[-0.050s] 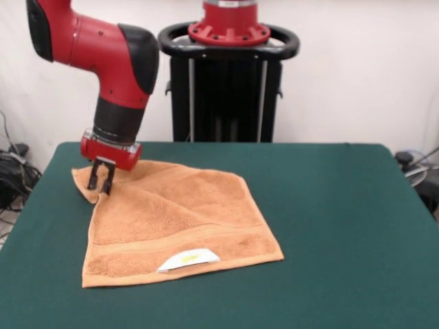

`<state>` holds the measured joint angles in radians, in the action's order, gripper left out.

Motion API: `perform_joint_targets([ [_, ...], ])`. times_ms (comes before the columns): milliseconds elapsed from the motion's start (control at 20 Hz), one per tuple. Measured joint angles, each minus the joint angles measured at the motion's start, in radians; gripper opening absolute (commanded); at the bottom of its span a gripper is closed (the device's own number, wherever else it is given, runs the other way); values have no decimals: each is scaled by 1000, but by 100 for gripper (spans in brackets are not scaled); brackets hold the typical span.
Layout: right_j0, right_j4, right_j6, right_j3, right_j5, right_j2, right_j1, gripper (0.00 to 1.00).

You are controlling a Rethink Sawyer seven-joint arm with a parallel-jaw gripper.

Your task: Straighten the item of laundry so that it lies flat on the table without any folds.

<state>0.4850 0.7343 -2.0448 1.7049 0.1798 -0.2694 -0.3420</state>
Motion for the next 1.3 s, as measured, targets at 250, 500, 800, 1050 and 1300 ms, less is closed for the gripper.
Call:
perform_joint_targets([
  [250,7,0,0,19,-12,-1,-25,100],
  [500,-12,-46,0,68,-113,38,-85,100],
  [800,-62,-127,0,82,-264,103,-141,100],
  [1050,-97,-172,0,82,-310,142,-160,100],
  [1300,-127,-220,0,74,-313,193,-161,100],
])
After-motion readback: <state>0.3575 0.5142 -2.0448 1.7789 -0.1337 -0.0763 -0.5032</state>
